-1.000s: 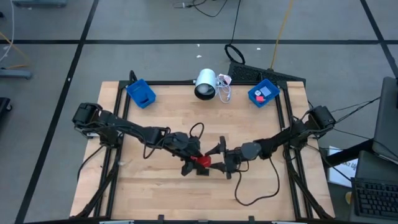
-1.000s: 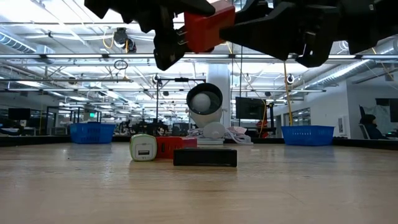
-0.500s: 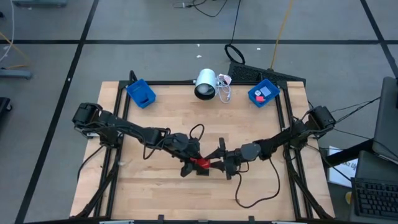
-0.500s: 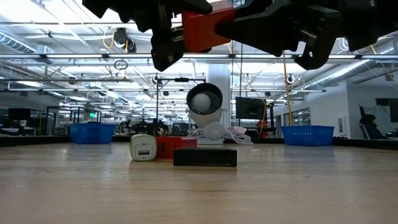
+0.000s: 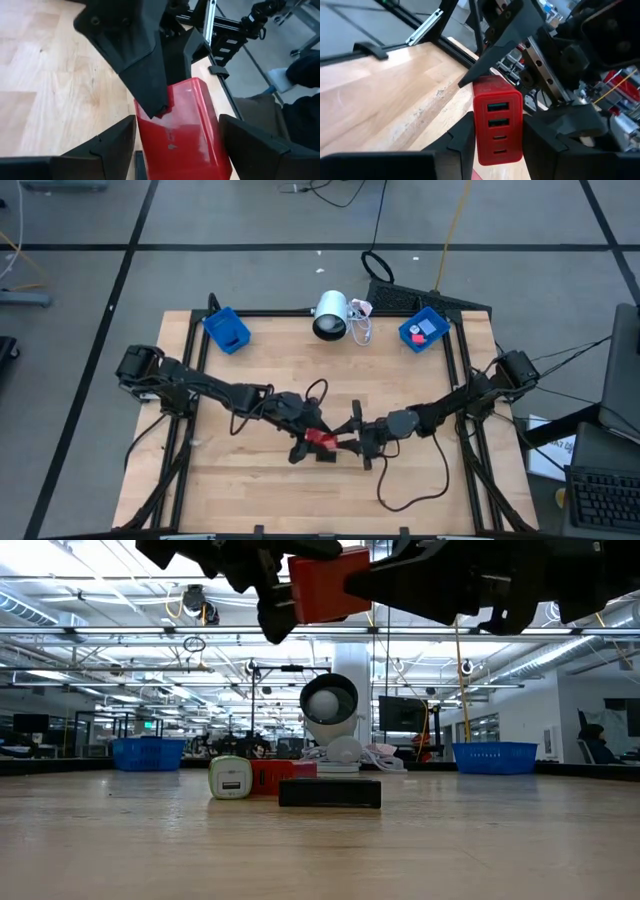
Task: Pick & Place Office items
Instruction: Put the top red charger adapter into the right blue bin
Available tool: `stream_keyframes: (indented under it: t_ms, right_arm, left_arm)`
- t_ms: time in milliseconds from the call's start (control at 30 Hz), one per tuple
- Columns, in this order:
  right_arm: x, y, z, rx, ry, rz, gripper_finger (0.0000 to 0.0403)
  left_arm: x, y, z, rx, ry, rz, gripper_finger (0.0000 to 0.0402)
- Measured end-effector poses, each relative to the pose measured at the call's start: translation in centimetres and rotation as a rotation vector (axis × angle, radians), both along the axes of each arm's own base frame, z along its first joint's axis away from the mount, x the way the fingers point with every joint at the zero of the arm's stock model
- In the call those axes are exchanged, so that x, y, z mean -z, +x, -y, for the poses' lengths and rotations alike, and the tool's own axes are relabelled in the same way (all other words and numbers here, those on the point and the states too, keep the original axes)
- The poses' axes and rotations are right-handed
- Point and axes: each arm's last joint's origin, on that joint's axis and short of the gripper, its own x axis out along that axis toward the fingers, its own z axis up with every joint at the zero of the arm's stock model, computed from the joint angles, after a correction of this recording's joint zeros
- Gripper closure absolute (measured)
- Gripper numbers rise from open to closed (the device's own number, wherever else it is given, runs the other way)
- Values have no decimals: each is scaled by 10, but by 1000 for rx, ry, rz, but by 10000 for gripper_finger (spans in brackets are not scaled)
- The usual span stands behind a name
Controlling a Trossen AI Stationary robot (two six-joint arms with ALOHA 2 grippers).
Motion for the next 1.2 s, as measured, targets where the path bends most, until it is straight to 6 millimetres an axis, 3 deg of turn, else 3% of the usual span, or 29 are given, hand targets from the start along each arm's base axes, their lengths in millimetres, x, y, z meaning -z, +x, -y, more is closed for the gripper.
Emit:
stream_keyframes:
  t_ms: [333, 567, 867, 1200]
  right_arm:
    - [-2, 1, 3, -81, 156, -24, 285]
    - [-5, 2, 10, -75, 264, -48, 285]
    - [-18, -1, 26, -177, 433, -126, 285]
    - [-13, -17, 39, -165, 472, -99, 285]
  left_arm:
    - [-33, -19, -20, -65, 77, 57, 115]
    - [-51, -45, -27, -240, 233, 10, 124]
    - [-65, -57, -5, -158, 378, 116, 138]
    - [-65, -58, -2, -139, 398, 118, 137]
